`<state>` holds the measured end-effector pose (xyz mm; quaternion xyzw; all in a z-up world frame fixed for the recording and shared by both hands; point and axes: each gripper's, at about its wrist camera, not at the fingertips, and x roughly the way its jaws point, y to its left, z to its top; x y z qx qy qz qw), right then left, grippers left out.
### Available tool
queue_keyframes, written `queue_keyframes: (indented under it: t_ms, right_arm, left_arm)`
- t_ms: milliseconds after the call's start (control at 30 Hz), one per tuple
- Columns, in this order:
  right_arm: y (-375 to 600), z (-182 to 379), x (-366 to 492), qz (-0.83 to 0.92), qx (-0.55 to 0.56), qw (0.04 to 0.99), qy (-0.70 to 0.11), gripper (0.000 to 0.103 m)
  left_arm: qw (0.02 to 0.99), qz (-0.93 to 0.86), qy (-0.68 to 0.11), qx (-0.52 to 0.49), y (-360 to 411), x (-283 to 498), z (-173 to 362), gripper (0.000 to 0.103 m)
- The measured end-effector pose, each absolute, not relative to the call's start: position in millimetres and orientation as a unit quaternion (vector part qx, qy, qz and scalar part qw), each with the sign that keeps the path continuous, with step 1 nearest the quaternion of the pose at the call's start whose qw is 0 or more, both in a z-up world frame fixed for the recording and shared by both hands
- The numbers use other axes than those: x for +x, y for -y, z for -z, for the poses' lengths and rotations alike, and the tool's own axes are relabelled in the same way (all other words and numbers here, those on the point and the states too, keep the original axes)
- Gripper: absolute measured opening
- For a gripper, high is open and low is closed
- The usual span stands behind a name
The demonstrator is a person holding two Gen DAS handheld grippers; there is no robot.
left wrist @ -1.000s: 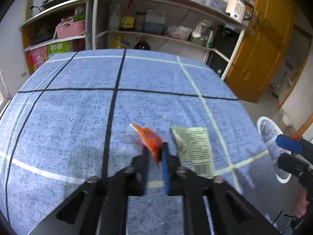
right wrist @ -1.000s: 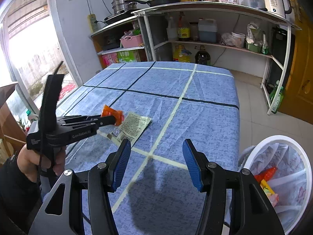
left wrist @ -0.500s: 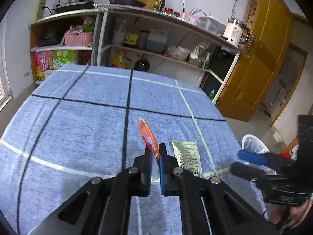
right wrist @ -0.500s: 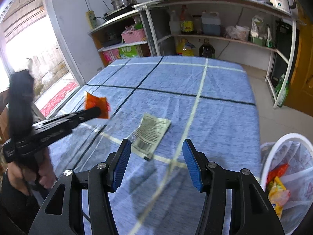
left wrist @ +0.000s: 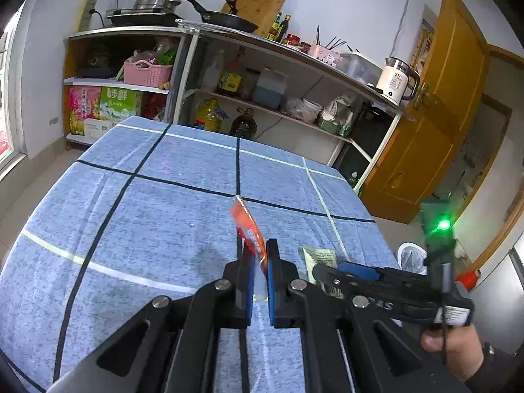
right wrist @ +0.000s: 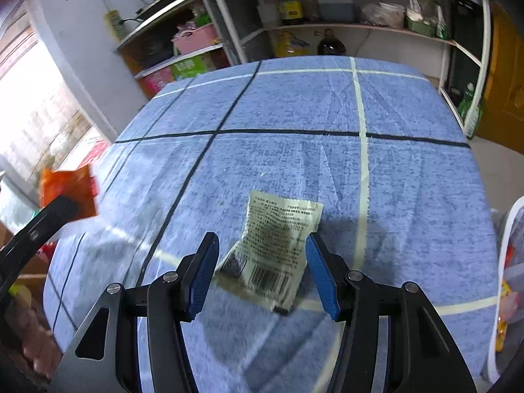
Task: Collect trash
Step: 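Grasp the beige paper packet with the right tool while the left tool holds the orange wrapper, then carry the orange wrapper with the left tool while the right tool carries the paper packet to the bin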
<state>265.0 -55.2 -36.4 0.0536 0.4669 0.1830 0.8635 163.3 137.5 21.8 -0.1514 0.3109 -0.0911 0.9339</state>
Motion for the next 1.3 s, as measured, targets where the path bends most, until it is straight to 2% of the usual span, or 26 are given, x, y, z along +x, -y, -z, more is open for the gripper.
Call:
queue_keyframes:
  t_ms: [300,367,400,433,733,1300]
  right_arm:
    - [44,40,260,-0.16,0.009,0.875,-0.457,0.056]
    - [50,39,260,-0.163,0.016,0.874,-0.458,0.044]
    - [52,39,259,-0.174,0.019,0.87,-0.46,0.02]
    - [53,39,257,-0.174,0.016,0.869,-0.462,0.015]
    - [82,28,238,-0.191,0.018,0.878,-0.437,0.009]
    - [199,-10,201,-0.156,0.081,0.909,-0.377,0.009]
  left_arm:
    - [0.931,0.096,-0.318,-0.149,-132,165,-18,0.007]
    - [0.931,0.098,-0.32,-0.145,-128,165,-18,0.007]
    - [0.931,0.099,-0.321,-0.144,-126,165,-17,0.007]
    - [0.931,0.099,-0.322,-0.142,-124,166,-17,0.007]
    - [0.929,0.114,-0.327,-0.131,-102,170,-16,0.007]
    - [0.91,0.216,-0.336,-0.113,-6,179,-19,0.007]
